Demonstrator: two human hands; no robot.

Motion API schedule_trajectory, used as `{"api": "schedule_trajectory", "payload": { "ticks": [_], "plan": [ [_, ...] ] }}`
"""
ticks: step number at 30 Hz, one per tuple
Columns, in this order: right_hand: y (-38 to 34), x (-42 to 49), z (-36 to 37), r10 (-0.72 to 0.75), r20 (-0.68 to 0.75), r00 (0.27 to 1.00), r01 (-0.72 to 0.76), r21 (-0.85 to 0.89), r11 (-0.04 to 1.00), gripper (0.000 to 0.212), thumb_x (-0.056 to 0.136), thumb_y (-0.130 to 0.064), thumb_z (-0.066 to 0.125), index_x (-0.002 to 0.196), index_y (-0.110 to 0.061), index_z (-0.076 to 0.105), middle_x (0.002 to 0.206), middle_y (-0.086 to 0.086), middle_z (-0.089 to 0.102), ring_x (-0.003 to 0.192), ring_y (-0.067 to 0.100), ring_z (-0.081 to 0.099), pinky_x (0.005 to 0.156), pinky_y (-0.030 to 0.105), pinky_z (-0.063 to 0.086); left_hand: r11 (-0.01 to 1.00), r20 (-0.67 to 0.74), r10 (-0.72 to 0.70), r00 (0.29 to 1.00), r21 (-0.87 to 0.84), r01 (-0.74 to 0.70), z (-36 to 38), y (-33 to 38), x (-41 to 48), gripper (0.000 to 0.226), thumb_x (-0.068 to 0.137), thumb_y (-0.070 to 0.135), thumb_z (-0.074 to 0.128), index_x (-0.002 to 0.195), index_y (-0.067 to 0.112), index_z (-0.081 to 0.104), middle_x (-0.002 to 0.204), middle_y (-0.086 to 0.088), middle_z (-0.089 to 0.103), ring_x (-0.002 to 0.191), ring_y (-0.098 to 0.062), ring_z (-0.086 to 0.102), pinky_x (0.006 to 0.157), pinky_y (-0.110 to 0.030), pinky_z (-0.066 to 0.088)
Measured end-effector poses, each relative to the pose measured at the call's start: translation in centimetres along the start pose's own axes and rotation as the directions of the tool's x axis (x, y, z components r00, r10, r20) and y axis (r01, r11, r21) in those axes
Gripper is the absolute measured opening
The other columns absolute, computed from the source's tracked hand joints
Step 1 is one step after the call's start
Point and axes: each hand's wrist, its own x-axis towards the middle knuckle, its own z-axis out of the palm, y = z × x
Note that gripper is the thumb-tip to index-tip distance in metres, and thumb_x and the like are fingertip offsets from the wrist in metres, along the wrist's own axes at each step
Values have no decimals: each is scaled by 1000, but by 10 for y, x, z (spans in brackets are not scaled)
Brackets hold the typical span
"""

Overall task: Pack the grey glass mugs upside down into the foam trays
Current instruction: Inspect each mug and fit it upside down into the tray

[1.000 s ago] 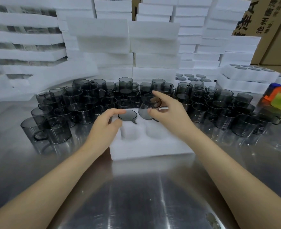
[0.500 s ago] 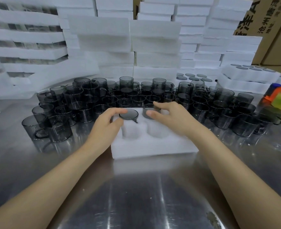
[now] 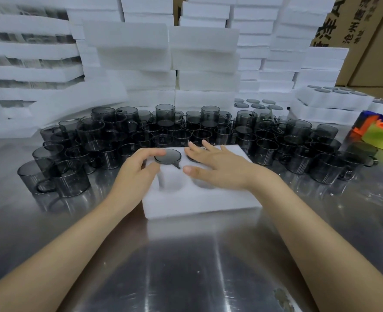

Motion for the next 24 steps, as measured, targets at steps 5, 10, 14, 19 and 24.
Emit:
{"api": "schedule_trajectory", "payload": {
  "ticks": [5, 10, 14, 19, 24],
  "plan": [
    [25, -9, -18, 242, -466, 851, -80, 339, 937, 32, 94, -35, 56, 123, -23, 65, 127, -5, 64, 118, 9, 55, 102, 25, 39, 1000, -3, -18, 1000, -6, 18, 0, -2, 1, 41, 89, -1, 48, 110, 28, 67, 104, 17, 61, 77, 10, 50, 60, -4, 35],
    [71, -22, -21, 585, -573, 573, -442, 385, 810, 30, 89, -15, 53, 116, -10, 67, 100, 13, 70, 94, 29, 62, 86, 36, 51, 1000, 5, -15, 1000, -6, 15, -1, -1, 1, 41, 88, -1, 48, 110, 29, 67, 104, 19, 61, 83, 8, 51, 67, -8, 36],
    [78, -25, -19, 683, -514, 518, -620, 325, 714, 20, 84, -18, 57, 96, -10, 71, 94, 11, 68, 81, 32, 57, 68, 32, 42, 1000, 7, -10, 1000, -10, 10, 0, 0, 0, 41, 88, -2, 48, 110, 27, 67, 107, 20, 61, 89, 7, 51, 72, -9, 35],
    [68, -22, -25, 647, -458, 609, -542, 355, 762, 9, 83, -15, 65, 79, -17, 73, 79, 4, 69, 82, 26, 64, 69, 33, 50, 1000, 7, -4, 1000, -1, 4, 0, 0, 0, 41, 89, -2, 47, 111, 26, 67, 103, 19, 59, 84, 6, 49, 69, -9, 35],
    [62, -24, -41, 487, -630, 605, -257, 424, 868, 9, 86, -21, 69, 81, -15, 74, 70, -5, 64, 62, 0, 55, 66, 19, 45, 1000, 10, -2, 1000, -8, 2, -1, -1, 0, 41, 89, -1, 47, 106, 32, 66, 103, 22, 59, 85, 8, 51, 70, -12, 35]
  ]
}}
